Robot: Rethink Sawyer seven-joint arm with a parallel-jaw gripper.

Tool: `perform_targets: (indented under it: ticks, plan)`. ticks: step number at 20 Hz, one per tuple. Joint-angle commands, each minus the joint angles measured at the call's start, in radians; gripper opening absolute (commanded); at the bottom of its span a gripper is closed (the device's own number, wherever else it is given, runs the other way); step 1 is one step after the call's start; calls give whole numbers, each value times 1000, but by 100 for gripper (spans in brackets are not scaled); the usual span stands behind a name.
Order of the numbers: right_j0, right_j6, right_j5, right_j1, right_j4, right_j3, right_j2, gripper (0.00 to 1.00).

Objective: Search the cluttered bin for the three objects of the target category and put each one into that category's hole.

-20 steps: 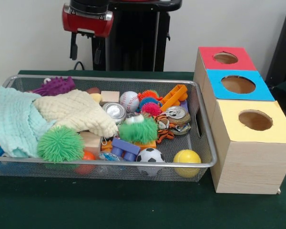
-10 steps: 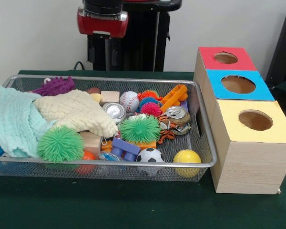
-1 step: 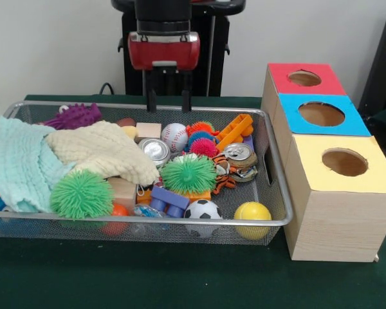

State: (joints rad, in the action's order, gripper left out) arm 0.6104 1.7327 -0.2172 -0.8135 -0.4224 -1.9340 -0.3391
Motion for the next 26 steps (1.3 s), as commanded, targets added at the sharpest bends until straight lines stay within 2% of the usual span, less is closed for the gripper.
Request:
perform_targets:
  ticks: [1, 5, 9, 13, 16, 26]
  plan:
    - [-26, 129, 143, 139, -27, -6, -36, 100]
    - [-59, 124, 239, 218, -40, 53, 18, 100]
    - [-84, 121, 292, 279, -26, 85, 46, 100]
    - [-143, 115, 232, 332, 4, 119, 124, 100]
    - [-174, 118, 235, 360, 8, 138, 175, 100]
    - [-269, 102, 164, 363, 26, 209, 326, 100]
